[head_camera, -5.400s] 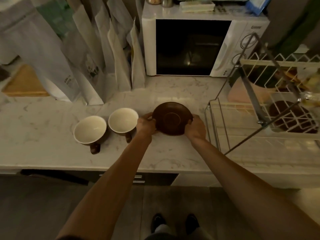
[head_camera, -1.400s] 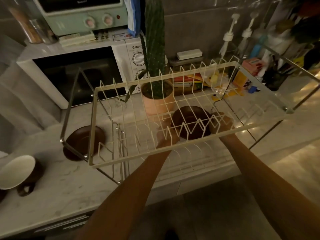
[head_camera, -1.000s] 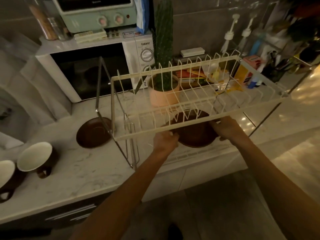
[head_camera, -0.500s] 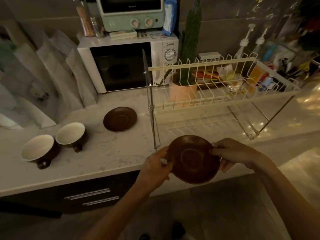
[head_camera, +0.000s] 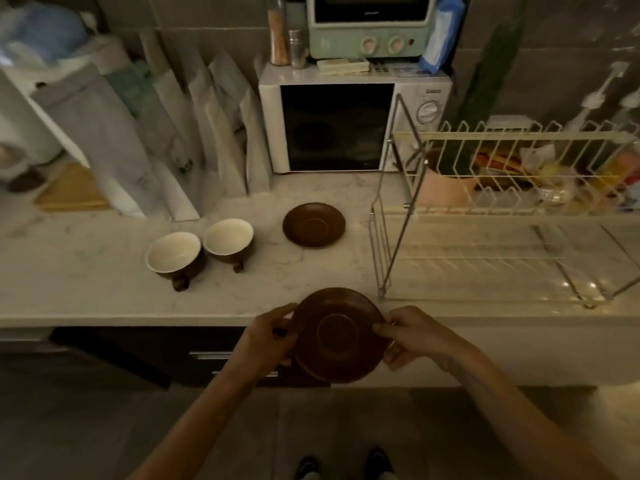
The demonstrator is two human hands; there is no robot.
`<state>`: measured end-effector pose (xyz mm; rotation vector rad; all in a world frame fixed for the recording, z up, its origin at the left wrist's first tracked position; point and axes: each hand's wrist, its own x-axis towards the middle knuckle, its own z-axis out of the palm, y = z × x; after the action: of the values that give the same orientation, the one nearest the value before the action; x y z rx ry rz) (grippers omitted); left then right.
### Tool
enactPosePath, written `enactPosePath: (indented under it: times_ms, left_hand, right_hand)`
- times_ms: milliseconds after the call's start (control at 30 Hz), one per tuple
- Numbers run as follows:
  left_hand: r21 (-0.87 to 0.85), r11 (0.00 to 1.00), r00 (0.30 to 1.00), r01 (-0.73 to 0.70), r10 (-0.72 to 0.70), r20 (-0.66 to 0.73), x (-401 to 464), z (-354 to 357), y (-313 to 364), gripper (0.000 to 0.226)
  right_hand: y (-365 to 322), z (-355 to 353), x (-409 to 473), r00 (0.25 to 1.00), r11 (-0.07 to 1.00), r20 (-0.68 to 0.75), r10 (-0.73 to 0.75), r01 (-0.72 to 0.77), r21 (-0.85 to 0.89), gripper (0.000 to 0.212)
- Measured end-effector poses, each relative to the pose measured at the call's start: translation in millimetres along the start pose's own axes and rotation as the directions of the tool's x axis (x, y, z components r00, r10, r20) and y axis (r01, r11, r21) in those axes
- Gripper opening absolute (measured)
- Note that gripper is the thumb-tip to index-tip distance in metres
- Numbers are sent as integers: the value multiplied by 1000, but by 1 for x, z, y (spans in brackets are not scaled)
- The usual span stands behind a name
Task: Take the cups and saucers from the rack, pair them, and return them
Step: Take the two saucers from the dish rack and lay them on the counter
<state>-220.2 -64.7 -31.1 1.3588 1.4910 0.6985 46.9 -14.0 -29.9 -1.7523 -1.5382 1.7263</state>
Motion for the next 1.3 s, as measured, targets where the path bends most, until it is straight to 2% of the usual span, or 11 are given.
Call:
enactPosePath:
  times_ms: [100, 200, 400, 600, 800, 1067, 1300]
  left_hand:
    - [-85, 995, 995, 60, -67, -75, 10, -19, -7, 45]
    - [-168, 974, 983, 149, -165, -82, 27, -32, -13, 48]
    - [-240, 951, 969, 196, -225, -99, 58, -34, -17, 49]
    - [-265, 946, 968, 190, -225, -110, 83, -33, -21, 48]
    - [-273, 944, 966, 185, -226, -129, 100, -35, -24, 47]
    - [-256, 948, 968, 188, -222, -114, 108, -39, -32, 47]
    - [-236, 955, 972, 179, -210, -110, 112, -39, -38, 46]
  right_hand:
    - [-9, 25, 18, 999, 997, -46, -19, 23, 71, 14]
    - [-17, 45, 33, 993, 996, -118, -14, 25, 91, 19]
    - [-33, 59, 59, 951, 997, -308, -9, -14, -74, 26]
    - [-52, 57, 76, 894, 957, -440, -87, -48, -287, 30]
    - [-61, 55, 89, 885, 925, -454, -103, -83, -371, 30]
    - [-62, 58, 99, 895, 935, -438, -78, -86, -344, 30]
    - [-57, 58, 105, 884, 910, -459, -90, -114, -399, 30]
